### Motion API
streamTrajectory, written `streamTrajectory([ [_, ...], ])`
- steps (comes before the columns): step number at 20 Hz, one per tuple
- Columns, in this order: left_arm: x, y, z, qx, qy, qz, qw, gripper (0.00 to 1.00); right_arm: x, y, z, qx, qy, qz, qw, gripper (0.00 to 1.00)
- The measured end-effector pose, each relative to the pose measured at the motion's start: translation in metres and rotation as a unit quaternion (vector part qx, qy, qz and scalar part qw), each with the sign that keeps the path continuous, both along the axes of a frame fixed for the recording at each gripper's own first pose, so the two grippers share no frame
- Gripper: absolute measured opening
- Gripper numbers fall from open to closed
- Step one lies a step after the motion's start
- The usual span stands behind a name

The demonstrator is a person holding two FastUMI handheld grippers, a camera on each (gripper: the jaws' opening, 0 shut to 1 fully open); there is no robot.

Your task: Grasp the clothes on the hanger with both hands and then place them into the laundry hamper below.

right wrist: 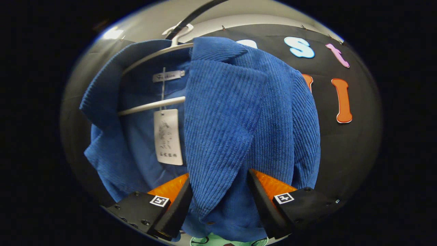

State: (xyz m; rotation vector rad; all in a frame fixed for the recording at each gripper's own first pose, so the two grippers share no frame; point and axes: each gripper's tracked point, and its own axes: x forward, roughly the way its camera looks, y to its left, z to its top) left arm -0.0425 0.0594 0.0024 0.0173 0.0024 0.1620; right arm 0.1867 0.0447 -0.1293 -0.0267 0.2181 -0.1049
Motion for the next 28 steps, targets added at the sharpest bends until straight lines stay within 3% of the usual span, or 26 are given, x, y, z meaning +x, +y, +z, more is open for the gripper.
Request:
streamTrajectory([
  [2,-0.004,0.006,-0.003,0.006,0.004,0.006,1.000,0.95,-0.001,-0.010,0.008,0.016,-0.011,-0.003,1.000,0.95],
  [4,0.000,0.002,-0.008,0.004,0.007,-0.003,1.000,0.93,-0.010,-0.022,0.017,0.028,-0.025,-0.016,0.999,0.56],
  [6,0.010,-0.012,-0.017,-0.004,0.016,-0.027,1.000,0.92,-0.025,-0.027,0.034,0.032,-0.044,-0.002,0.999,0.16],
  [8,0.025,-0.038,-0.029,-0.015,0.025,-0.067,0.997,0.92,-0.042,-0.037,0.060,0.031,-0.069,-0.001,0.997,0.16],
  [9,0.033,-0.054,-0.036,-0.023,0.030,-0.089,0.995,0.92,-0.054,-0.043,0.076,0.029,-0.087,0.002,0.996,0.08],
  [10,0.042,-0.069,-0.045,-0.035,0.040,-0.112,0.992,0.95,-0.063,-0.048,0.092,0.022,-0.099,0.005,0.995,0.08],
  [14,0.081,-0.141,-0.068,-0.119,0.056,-0.207,0.970,0.93,-0.101,-0.052,0.155,0.005,-0.146,0.025,0.989,0.08],
  [16,0.102,-0.165,-0.076,-0.143,0.064,-0.227,0.961,0.92,-0.118,-0.051,0.185,-0.009,-0.174,0.033,0.984,0.07],
  [17,0.113,-0.173,-0.077,-0.142,0.064,-0.227,0.961,0.95,-0.125,-0.049,0.195,-0.014,-0.183,0.040,0.982,0.07],
  [19,0.135,-0.184,-0.073,-0.129,0.046,-0.217,0.966,0.92,-0.136,-0.043,0.214,-0.023,-0.199,0.051,0.978,0.07],
  [20,0.150,-0.186,-0.068,-0.122,0.030,-0.208,0.970,0.99,-0.142,-0.040,0.222,-0.027,-0.205,0.057,0.977,0.07],
  [21,0.162,-0.185,-0.065,-0.117,0.014,-0.194,0.974,0.92,-0.146,-0.037,0.227,-0.030,-0.211,0.064,0.975,0.07],
  [25,0.194,-0.154,-0.061,-0.093,-0.023,-0.115,0.989,0.91,-0.160,-0.041,0.232,-0.034,-0.220,0.064,0.973,0.08],
  [27,0.195,-0.130,-0.054,-0.091,-0.039,-0.088,0.991,0.89,-0.159,-0.046,0.228,-0.021,-0.216,0.063,0.974,0.08],
  [28,0.193,-0.117,-0.051,-0.092,-0.046,-0.078,0.992,0.93,-0.159,-0.051,0.226,-0.014,-0.212,0.061,0.975,0.08],
])
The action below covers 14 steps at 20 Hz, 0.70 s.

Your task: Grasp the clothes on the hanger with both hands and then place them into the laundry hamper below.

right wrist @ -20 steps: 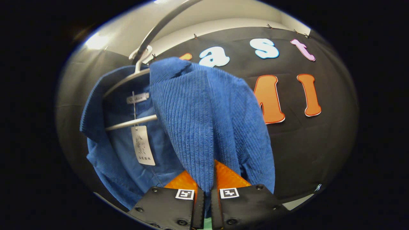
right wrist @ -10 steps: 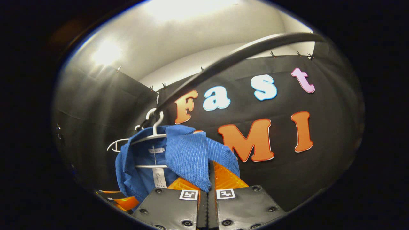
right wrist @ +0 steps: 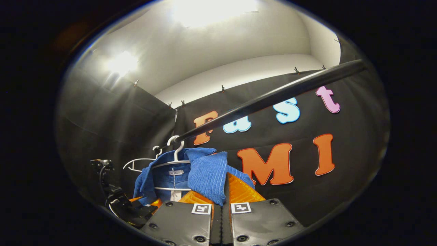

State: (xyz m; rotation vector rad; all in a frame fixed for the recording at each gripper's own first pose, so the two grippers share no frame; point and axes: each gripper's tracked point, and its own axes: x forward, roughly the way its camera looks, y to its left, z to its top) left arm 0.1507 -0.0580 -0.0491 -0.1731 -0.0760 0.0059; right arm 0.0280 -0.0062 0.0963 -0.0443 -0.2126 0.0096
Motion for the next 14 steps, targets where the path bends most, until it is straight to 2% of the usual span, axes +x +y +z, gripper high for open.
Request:
streamTrajectory([
  [1,-0.002,0.012,-0.001,0.008,-0.004,0.015,1.000,0.84,0.001,-0.005,-0.003,0.008,0.004,-0.001,1.000,0.08],
  [3,-0.006,0.037,-0.016,0.070,0.005,0.052,0.996,0.65,0.004,-0.010,-0.008,0.023,0.009,0.001,1.000,0.08],
  [5,-0.006,0.048,-0.044,0.130,0.030,0.069,0.989,0.72,0.006,-0.012,-0.013,0.029,0.013,0.002,0.999,0.08],
  [7,-0.005,0.045,-0.066,0.148,0.054,0.050,0.986,0.70,0.011,-0.014,-0.018,0.024,0.017,0.004,1.000,0.08],
  [9,-0.003,0.029,-0.068,0.145,0.068,0.012,0.987,0.38,0.013,-0.014,-0.020,0.021,0.018,0.008,1.000,0.08],
  [11,-0.012,0.028,-0.046,0.145,0.061,-0.010,0.987,0.06,0.015,-0.017,-0.023,0.020,0.019,0.005,1.000,0.08],
  [14,-0.032,0.027,0.028,0.131,0.012,-0.024,0.991,0.05,0.017,-0.026,-0.029,0.023,0.017,-0.005,1.000,0.08],
])
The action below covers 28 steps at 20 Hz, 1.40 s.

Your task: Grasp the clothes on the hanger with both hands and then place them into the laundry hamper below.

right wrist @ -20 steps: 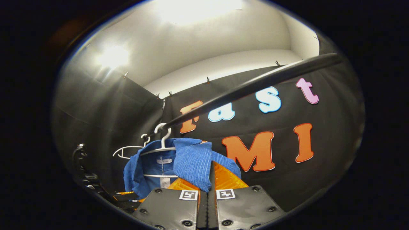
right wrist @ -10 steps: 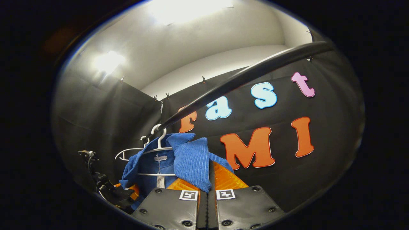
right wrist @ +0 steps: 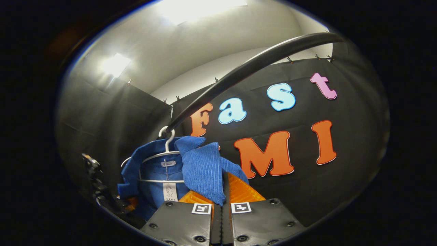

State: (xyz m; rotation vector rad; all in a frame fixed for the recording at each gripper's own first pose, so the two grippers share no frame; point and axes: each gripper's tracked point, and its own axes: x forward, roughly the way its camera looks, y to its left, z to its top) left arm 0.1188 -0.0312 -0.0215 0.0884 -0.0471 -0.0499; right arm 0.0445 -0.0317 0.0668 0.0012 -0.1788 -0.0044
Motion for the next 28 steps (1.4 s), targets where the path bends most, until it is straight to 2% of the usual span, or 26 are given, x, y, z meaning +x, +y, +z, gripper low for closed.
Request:
streamTrajectory([
  [1,-0.005,-0.001,0.025,0.000,-0.015,-0.010,1.000,0.05,0.000,0.000,0.000,0.002,0.001,0.000,1.000,0.08],
  [3,-0.011,0.003,0.056,0.010,-0.009,-0.033,0.999,0.05,0.003,-0.002,-0.004,0.004,0.004,-0.001,1.000,0.08],
  [6,-0.007,0.021,0.111,0.003,-0.016,-0.041,0.999,0.05,0.008,-0.005,-0.008,0.007,0.006,-0.001,1.000,0.08],
  [10,0.016,0.066,0.176,-0.015,-0.040,-0.033,0.999,0.05,0.012,-0.007,-0.015,0.017,0.013,-0.002,1.000,0.08],
  [14,0.059,0.118,0.199,-0.013,-0.031,-0.023,0.999,0.05,0.013,-0.008,-0.014,0.020,0.013,-0.002,1.000,0.08],
  [16,0.084,0.145,0.181,0.025,-0.022,-0.001,0.999,0.06,0.011,-0.010,-0.011,0.019,0.009,-0.005,1.000,0.08],
  [17,0.097,0.146,0.166,0.031,-0.008,-0.005,0.999,0.06,0.009,-0.014,-0.012,0.020,0.009,-0.006,1.000,0.08],
  [19,0.121,0.140,0.130,0.011,0.027,-0.019,0.999,0.05,0.007,-0.018,-0.010,0.023,0.010,-0.011,1.000,0.08],
  [22,0.154,0.136,0.073,-0.041,0.077,-0.036,0.996,0.05,0.005,-0.021,-0.009,0.019,0.010,-0.016,1.000,0.08],
  [25,0.174,0.117,0.023,-0.142,0.129,-0.070,0.979,0.04,0.001,-0.020,-0.013,0.016,0.015,-0.015,1.000,0.08],
  [28,0.182,0.105,-0.030,-0.188,0.162,-0.083,0.965,0.05,-0.001,-0.022,-0.015,0.019,0.017,-0.018,1.000,0.07],
])
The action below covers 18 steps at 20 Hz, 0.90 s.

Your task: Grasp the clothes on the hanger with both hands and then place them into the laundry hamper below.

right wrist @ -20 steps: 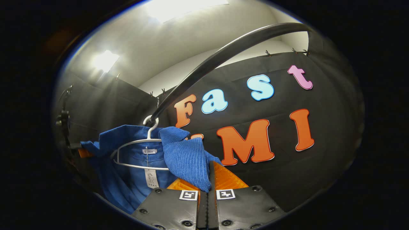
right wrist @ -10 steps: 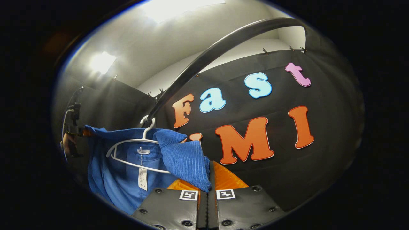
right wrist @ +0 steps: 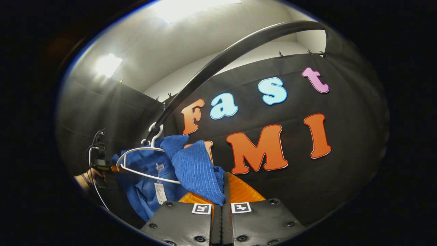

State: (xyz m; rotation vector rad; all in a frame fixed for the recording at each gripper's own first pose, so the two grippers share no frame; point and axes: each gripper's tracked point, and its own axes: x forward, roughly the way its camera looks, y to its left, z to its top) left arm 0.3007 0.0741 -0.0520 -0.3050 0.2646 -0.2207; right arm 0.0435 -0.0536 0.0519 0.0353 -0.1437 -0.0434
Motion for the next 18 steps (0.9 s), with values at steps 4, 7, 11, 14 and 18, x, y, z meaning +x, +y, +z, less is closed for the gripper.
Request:
streamTrajectory([
  [4,-0.025,-0.021,-0.040,-0.032,0.002,-0.017,0.999,0.06,0.008,-0.009,0.002,-0.010,0.000,-0.021,1.000,0.07],
  [7,-0.054,-0.028,-0.060,-0.014,-0.004,-0.023,1.000,0.07,0.018,-0.037,0.017,-0.027,-0.012,-0.075,0.997,0.08],
  [11,-0.100,-0.051,-0.074,0.035,-0.016,-0.051,0.998,0.06,0.039,-0.080,0.023,-0.019,-0.014,-0.131,0.991,0.07],
  [14,-0.121,-0.078,-0.078,0.079,-0.031,-0.081,0.993,0.06,0.049,-0.110,0.013,-0.035,0.004,-0.162,0.986,0.07],
  [18,-0.152,-0.111,-0.097,0.105,-0.027,-0.118,0.987,0.06,0.040,-0.149,-0.015,-0.038,0.036,-0.216,0.975,0.08],
])
